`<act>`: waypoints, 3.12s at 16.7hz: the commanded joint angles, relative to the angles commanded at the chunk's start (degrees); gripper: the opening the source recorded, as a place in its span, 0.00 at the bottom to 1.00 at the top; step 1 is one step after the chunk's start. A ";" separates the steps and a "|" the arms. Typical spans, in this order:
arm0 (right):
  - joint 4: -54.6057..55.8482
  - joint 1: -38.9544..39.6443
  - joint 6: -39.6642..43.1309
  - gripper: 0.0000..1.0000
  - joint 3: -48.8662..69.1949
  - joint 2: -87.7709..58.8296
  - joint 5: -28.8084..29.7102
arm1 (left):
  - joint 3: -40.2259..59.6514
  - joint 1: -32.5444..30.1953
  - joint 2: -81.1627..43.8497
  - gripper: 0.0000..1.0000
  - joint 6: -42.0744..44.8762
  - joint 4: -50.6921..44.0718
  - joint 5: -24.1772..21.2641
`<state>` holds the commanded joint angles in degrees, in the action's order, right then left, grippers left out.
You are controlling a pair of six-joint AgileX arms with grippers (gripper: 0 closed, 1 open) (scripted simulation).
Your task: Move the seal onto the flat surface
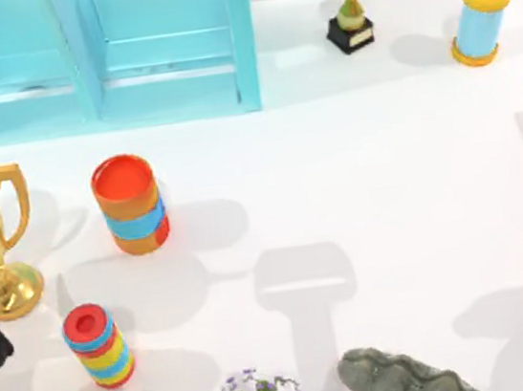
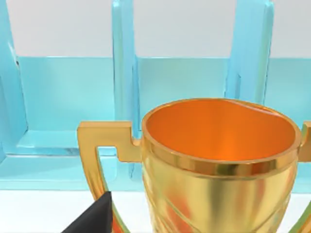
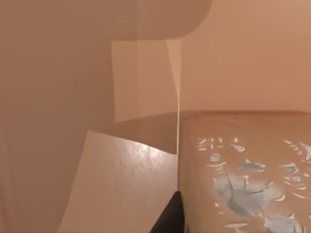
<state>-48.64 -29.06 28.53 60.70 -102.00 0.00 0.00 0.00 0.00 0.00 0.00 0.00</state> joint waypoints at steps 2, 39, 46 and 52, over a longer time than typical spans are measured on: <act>0.00 0.00 0.00 0.00 0.00 0.00 0.00 | 0.00 0.00 0.00 1.00 0.00 0.00 0.00; -26.65 41.60 -42.80 0.00 50.69 -9.70 -0.20 | 0.00 0.00 0.00 1.00 0.00 0.00 0.00; -25.47 53.48 -54.36 0.00 58.46 -30.53 0.08 | 0.00 0.00 0.00 1.00 0.00 0.00 0.00; -25.66 54.23 -55.32 0.00 57.57 -31.96 0.20 | 0.00 0.00 0.00 1.00 0.00 0.00 0.00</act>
<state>-74.30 25.17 -26.78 118.27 -133.95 0.21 0.00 0.00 0.00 0.00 0.00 0.00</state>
